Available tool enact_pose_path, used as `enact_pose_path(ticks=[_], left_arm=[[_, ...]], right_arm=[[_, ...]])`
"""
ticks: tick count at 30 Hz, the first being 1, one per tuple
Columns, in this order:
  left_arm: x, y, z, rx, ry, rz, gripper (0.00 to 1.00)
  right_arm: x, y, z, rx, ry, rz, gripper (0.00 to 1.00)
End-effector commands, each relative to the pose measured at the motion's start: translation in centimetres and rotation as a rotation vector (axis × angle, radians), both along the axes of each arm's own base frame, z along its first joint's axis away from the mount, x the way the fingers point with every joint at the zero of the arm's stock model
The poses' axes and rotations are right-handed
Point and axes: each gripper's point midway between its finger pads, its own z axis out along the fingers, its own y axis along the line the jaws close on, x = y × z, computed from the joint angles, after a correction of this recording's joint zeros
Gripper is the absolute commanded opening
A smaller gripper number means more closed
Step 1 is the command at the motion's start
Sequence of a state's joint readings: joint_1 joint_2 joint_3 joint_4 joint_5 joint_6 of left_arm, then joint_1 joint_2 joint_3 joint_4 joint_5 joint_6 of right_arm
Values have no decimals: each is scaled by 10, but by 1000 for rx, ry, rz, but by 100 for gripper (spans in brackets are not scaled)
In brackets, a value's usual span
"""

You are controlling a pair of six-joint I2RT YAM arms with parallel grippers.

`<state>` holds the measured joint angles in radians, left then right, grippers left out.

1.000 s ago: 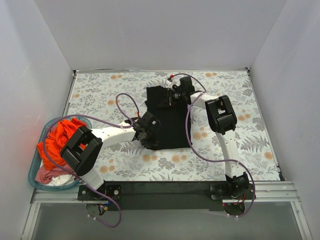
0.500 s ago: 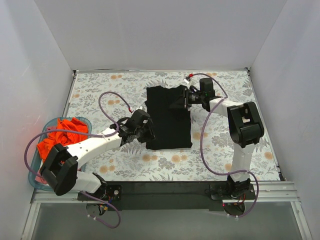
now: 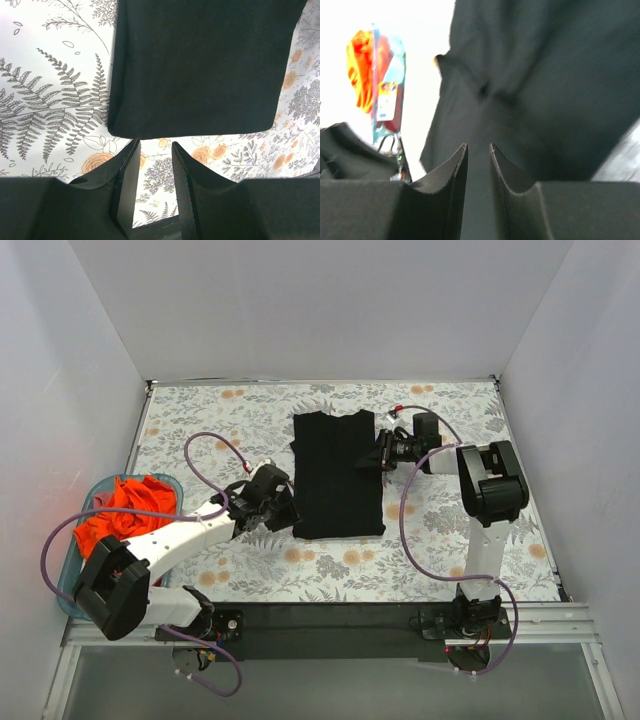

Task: Fold and stack the t-shirts
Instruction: Fold the tshirt

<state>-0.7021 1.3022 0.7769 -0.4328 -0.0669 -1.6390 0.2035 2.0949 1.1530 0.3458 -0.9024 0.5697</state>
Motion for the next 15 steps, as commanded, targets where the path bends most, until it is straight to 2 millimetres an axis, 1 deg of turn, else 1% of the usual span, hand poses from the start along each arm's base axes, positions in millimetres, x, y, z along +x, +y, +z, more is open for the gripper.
enact_pose_path(ticks=[1,2,3,4,5,6,7,8,9,10,11,12,13,14,15], left_arm=[[12,-9,17,-34,-48,-8,31],[17,-13,21,-39,-57,-13,31],[18,-15,21,-37,-58,-21,31],[19,-17,15,-30,-46,-26,31],[21,-19,15,-33,-49,-29,31],[23,-20,14,-36,-51,-29,31],[23,-20,10,-34,-45,-29,30],[26,-19,3,-28,-34,-17,30],[24,-14,-8,-14,-8,-4,28],[23,-11,-15,-16,16,12,27],[22,-6,-27,-18,57,25,26],[21,-1,-35,-12,84,43,25],[14,8,-49,1,126,78,23],[8,11,-55,-16,172,90,23],[5,17,-61,-15,197,119,22]], right_arm=[[-30,2,55,47,-90,33,31],[-42,2,73,60,-121,43,31],[-58,6,72,62,-112,63,31],[-80,6,61,59,-65,77,31],[-95,8,66,70,-65,94,31],[-112,13,62,75,-44,121,31],[-133,9,46,67,7,128,31],[-143,8,45,66,11,130,31],[-149,4,36,47,30,110,31],[-158,-2,25,30,59,94,31],[-174,-9,6,9,126,78,31],[-179,-15,-6,-6,164,53,31],[-186,-19,-14,-13,200,49,31],[-199,-24,-32,-31,266,45,31],[-202,-29,-38,-37,291,31,31]])
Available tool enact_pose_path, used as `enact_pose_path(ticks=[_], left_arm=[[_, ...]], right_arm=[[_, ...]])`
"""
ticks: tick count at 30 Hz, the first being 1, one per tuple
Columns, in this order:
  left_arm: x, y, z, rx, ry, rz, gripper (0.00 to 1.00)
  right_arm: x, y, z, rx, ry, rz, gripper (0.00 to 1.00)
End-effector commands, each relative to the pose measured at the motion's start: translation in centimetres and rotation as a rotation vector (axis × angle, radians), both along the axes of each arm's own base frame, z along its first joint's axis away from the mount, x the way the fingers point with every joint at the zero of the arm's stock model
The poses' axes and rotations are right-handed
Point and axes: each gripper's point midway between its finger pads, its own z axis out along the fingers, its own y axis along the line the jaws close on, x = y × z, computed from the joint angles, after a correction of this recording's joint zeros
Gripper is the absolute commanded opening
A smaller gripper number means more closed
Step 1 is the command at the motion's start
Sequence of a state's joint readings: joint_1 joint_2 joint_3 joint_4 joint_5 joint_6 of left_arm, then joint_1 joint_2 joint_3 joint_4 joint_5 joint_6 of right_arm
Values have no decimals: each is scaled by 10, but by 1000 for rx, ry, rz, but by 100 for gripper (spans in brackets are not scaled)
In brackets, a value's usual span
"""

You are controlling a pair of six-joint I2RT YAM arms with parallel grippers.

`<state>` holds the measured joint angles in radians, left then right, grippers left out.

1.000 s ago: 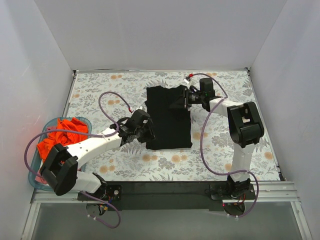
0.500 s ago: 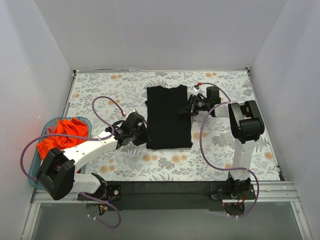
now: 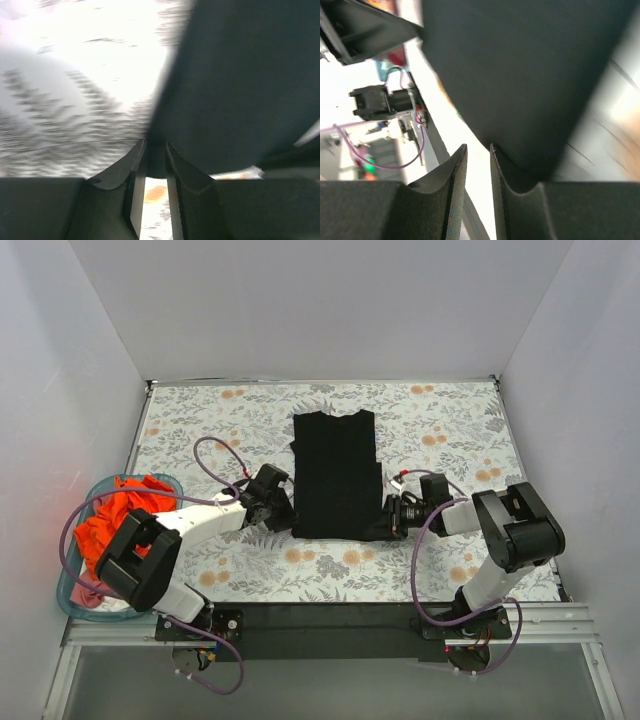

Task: Fold and stack the t-shirts
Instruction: Fold the tshirt

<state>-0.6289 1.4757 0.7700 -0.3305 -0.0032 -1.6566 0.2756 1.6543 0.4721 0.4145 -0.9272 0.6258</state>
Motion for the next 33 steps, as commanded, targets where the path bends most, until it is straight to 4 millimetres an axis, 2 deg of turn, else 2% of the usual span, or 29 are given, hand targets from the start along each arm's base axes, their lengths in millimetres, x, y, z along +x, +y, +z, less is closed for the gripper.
enact_pose_path(ticks=[1,3,5,6,9,11,13,16,19,20,23,25,28,30,33], left_arm=[[-23,24,-29,-4,133,95,19],[-25,31,-25,-44,147,149,18],[-28,36,-25,-56,148,173,16],[-28,35,-18,-74,133,168,16],[-26,32,-4,-91,103,138,18],[-21,25,20,-138,44,110,21],[-17,19,39,-166,-5,79,27],[-13,-4,62,-211,-63,-6,30],[-8,-23,60,-224,-50,-59,32],[-10,-28,46,-201,-17,-68,32],[-16,-30,26,-182,48,-67,31],[-28,-23,3,-159,125,-35,28],[-49,-7,-21,-119,201,3,27],[-58,4,-29,-83,228,45,25],[-65,15,-24,-78,220,81,25]], right_arm=[[-12,-14,-26,-35,89,-42,31],[-16,-20,-34,-40,129,-64,31],[-13,-21,-31,-37,122,-71,31],[-12,-20,-28,-31,114,-72,31],[-8,-17,-6,9,38,-49,32],[-3,-14,16,38,-45,-40,32],[1,-13,30,55,-90,-41,32],[9,-11,46,69,-152,-40,33],[16,-11,40,52,-145,-51,33],[18,-11,36,42,-138,-55,33],[17,-14,15,3,-92,-71,33],[12,-17,-2,-22,-43,-75,33],[3,-22,-19,-49,21,-91,33],[2,-22,-19,-41,30,-89,33],[6,-22,-9,-38,3,-93,33]])
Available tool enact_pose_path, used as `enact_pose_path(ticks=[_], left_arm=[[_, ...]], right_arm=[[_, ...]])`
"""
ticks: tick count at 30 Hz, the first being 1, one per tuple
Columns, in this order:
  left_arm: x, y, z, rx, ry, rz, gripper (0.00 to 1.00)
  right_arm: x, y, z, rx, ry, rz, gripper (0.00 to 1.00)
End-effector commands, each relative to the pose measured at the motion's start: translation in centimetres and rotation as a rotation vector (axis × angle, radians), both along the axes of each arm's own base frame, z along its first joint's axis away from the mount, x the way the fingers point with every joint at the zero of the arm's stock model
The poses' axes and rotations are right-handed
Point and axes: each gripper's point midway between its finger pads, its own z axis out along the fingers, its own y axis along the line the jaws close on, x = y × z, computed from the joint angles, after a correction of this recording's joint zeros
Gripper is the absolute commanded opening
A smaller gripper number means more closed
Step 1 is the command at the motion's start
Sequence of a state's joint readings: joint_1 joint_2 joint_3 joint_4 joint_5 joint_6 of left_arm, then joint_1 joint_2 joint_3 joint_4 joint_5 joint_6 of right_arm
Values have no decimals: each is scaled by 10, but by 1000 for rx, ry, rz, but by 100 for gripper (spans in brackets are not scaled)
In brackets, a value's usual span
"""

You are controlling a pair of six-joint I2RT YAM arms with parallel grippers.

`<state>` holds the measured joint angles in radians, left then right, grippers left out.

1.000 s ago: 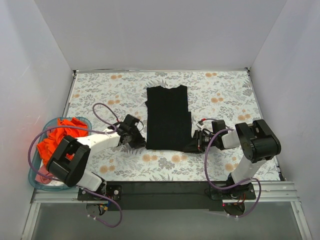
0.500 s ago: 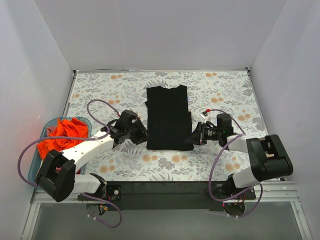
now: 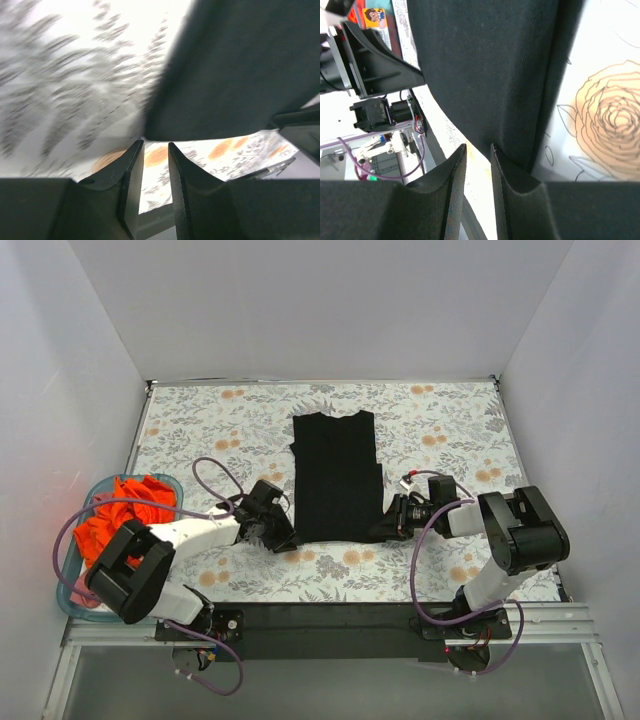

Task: Fold and stack the t-shirts
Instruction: Fold the tshirt

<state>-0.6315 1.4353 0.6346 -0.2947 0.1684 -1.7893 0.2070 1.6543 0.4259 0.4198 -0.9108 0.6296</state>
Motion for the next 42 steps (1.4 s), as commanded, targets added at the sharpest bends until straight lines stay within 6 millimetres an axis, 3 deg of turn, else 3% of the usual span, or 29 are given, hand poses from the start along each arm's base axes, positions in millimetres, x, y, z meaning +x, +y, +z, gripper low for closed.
enact_pose_path(ticks=[1,5,10,13,16,22,31,42], left_arm=[[-13,22,4,50,6,61,25],[-6,30,28,77,-63,78,27],[4,41,50,129,-159,68,47],[10,43,57,172,-194,36,60],[16,41,61,235,-201,-14,67],[27,29,65,378,-257,-96,68],[24,23,50,457,-241,-150,68],[19,22,40,469,-222,-161,67]], right_arm=[[6,-4,9,-25,-69,-5,33],[15,-13,21,-155,-143,3,33],[21,-34,49,-374,-231,-32,39],[21,-56,49,-547,-241,-108,48],[13,-63,47,-621,-224,-113,49],[-8,-47,32,-701,-181,-31,53],[-1,-20,21,-796,-184,23,52],[-14,-32,-13,-936,-99,68,46]])
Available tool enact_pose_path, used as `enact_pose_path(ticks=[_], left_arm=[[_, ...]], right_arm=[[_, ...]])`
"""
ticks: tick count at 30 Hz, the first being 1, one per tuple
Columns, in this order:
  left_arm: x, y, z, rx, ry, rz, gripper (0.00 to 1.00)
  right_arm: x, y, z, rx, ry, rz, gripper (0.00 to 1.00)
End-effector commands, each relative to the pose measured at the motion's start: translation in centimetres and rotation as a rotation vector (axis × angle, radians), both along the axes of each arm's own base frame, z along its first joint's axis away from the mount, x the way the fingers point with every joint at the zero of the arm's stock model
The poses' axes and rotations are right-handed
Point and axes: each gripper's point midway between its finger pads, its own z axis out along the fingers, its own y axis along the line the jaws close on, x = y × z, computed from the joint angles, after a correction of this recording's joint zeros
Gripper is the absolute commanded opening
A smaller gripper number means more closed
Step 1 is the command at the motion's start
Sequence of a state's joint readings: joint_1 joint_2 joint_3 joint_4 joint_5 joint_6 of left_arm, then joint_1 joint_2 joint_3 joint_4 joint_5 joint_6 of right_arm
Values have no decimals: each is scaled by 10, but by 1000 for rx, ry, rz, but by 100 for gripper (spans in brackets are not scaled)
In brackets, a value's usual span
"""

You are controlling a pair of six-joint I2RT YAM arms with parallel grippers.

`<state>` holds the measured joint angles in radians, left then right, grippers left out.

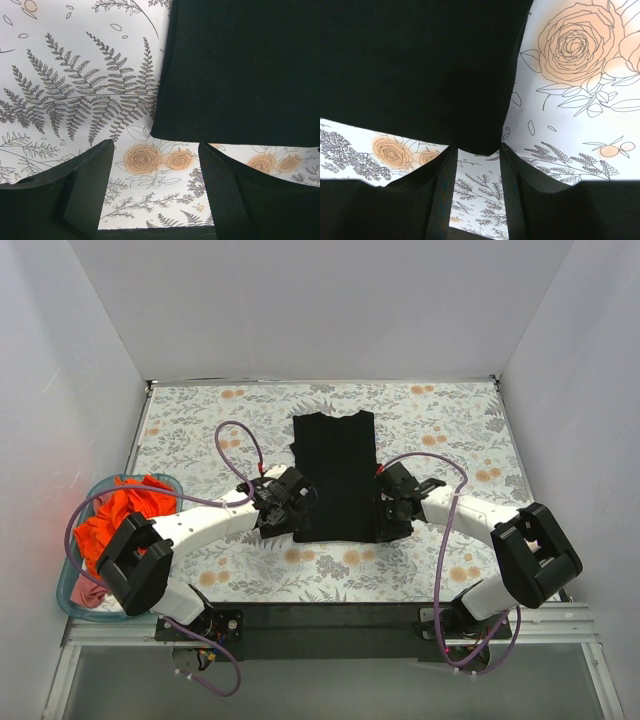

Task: Fold and stack the t-shirts
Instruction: Fold the tshirt

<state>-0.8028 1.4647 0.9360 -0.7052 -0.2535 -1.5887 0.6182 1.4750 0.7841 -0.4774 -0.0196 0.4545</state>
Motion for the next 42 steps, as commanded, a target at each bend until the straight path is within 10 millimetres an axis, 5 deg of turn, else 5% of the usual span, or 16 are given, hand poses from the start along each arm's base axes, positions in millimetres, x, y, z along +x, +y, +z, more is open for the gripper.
enact_pose_path(ticks=[1,18,28,35,42], left_arm=[[4,1,3,19,-25,0,67],[6,-11,-15,48,40,-51,66],[2,-14,-39,107,127,-86,48],[-5,-14,-47,122,168,-100,18],[-7,-12,-49,129,181,-97,4]], right_arm=[[0,-7,-7,-68,9,-16,45],[4,-13,-8,-155,-6,3,46],[4,-10,-6,-157,-17,19,46],[12,-8,9,-140,-72,12,46],[13,0,6,-124,-49,40,46]])
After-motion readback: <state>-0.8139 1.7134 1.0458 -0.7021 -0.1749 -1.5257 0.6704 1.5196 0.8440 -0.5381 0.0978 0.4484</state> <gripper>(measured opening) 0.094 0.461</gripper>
